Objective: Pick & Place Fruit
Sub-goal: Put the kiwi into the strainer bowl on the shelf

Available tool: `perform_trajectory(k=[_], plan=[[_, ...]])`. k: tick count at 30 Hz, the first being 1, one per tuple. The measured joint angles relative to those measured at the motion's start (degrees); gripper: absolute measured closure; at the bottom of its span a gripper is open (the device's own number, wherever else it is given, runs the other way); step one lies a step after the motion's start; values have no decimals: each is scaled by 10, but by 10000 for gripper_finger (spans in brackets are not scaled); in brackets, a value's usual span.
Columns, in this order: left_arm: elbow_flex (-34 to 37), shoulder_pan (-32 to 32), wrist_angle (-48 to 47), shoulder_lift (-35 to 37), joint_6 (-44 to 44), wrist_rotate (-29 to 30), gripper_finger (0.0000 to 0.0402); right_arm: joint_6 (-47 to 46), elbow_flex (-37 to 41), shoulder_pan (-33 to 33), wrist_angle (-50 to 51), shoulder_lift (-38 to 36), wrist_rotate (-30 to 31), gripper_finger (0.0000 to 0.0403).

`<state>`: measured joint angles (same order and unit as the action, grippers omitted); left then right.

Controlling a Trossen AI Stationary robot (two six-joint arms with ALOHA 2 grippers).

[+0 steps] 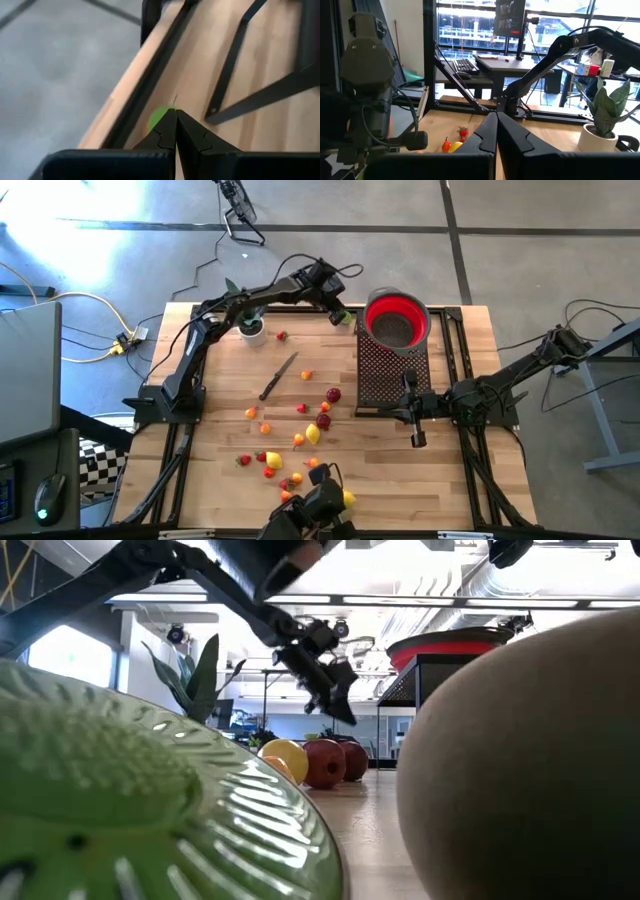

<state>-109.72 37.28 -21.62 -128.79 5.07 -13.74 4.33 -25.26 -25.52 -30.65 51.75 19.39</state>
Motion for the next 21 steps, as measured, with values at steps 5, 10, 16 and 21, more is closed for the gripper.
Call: perform_trajectory(k=[5,10,16,21], plan=[[-47,6,-42,-46,12,-16,402,0,0,0,0,0,2,400],[-67,10,-58,-79,11,-33,402,0,0,0,-5,0,2,400],[-68,10,-42,-79,7,-33,402,0,0,0,-4,0,2,400],[-68,10,-95,-79,10,-15,402,0,0,0,-4,0,2,400]])
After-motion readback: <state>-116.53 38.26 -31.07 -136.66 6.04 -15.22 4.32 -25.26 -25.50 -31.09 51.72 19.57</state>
